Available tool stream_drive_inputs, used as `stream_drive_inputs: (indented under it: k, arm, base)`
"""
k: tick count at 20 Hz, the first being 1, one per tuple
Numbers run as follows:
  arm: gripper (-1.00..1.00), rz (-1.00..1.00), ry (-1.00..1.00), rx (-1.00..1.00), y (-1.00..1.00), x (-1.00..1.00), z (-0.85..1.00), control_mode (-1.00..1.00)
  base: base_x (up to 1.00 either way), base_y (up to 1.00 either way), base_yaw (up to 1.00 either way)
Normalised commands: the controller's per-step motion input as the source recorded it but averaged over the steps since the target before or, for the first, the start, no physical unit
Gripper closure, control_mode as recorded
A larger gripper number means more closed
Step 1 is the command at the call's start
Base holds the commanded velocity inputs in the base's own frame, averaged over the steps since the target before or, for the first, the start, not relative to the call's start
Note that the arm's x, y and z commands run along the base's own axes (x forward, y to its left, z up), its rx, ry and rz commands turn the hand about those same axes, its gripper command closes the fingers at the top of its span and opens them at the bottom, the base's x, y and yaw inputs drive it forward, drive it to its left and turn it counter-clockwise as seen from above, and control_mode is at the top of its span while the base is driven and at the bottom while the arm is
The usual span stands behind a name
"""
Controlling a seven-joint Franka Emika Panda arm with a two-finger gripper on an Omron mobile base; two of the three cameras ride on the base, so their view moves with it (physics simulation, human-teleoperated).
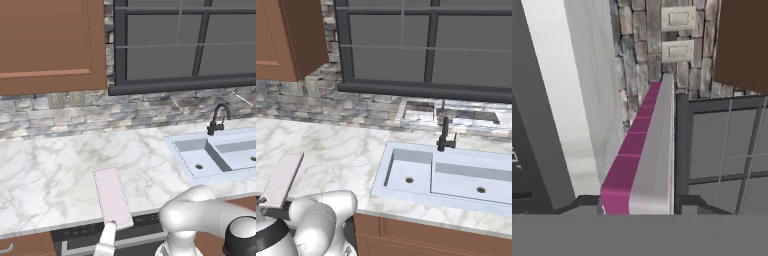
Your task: The ice cube tray has been filled with water. Take the tray and place it in the freezer to make ice. Close the freezer door after placing the tray.
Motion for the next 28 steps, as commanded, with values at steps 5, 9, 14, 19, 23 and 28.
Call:
stream_drive_inputs:
  k: [5, 9, 14, 19, 23, 28]
  arm:
    - [1.0, 0.0, -0.16, -0.04, -0.02, -0.44, 0.81, -1.0]
    - [1.0, 0.0, -0.06, -0.04, -0.16, -0.24, 0.89, -1.0]
    - [1.0, 0.0, 0.0, 0.0, -0.32, -0.02, 0.81, -1.0]
    - [1.0, -0.03, 0.0, 0.0, -0.46, 0.0, 0.63, -1.0]
    - [1.0, -0.13, 0.0, 0.0, -0.51, 0.0, 0.4, -1.0]
    - [1.0, -0.16, 0.0, 0.01, -0.55, 0.0, 0.26, -1.0]
  base:
    - [0.0, 0.0, 0.0]
    - [0.0, 0.0, 0.0]
    - [0.0, 0.0, 0.0]
    - [0.0, 0.0, 0.0]
    - [0.0, 0.0, 0.0]
    - [0.0, 0.0, 0.0]
